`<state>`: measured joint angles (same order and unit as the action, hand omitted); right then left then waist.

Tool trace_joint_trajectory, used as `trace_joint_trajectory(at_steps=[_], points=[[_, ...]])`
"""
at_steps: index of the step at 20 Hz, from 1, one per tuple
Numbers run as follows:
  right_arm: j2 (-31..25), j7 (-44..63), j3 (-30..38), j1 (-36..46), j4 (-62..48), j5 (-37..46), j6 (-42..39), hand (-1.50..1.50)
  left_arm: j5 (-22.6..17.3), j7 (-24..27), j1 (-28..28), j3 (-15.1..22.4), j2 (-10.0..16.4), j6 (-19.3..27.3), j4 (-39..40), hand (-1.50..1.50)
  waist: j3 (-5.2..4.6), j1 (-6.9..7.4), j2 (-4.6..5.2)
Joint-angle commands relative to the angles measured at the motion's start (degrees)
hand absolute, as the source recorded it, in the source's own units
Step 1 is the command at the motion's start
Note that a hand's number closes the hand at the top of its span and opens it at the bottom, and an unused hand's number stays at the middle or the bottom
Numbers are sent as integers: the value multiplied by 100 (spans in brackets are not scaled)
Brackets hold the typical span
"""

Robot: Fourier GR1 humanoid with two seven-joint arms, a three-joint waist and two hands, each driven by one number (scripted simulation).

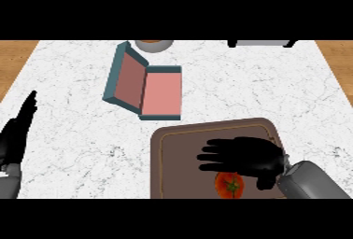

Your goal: Pick the tomato from the tray and place it in the cardboard box

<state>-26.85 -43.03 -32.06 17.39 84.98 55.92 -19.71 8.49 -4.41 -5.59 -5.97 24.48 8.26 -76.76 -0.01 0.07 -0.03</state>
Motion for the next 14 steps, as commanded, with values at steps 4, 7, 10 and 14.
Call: trace_joint_trajectory(at_steps=[4,7,10,14], points=[[-31,-208,-207,-653,930,188,-348,-150,112,-109,-236,-150,-11,-151,162,0,-1,-35,-4],[-236,-610,185,-686,880,72,-344,-150,289,60,108,-114,-233,16,-136,0,1,-8,-2],[-438,-402,110,-947,1288,357,-389,-150,306,-175,13,-172,-230,-59,-201,0,1,-14,-4],[-56,71,-262,-1117,812,1093,142,-150,297,209,-141,-354,-152,-168,202,0,0,-14,2]])
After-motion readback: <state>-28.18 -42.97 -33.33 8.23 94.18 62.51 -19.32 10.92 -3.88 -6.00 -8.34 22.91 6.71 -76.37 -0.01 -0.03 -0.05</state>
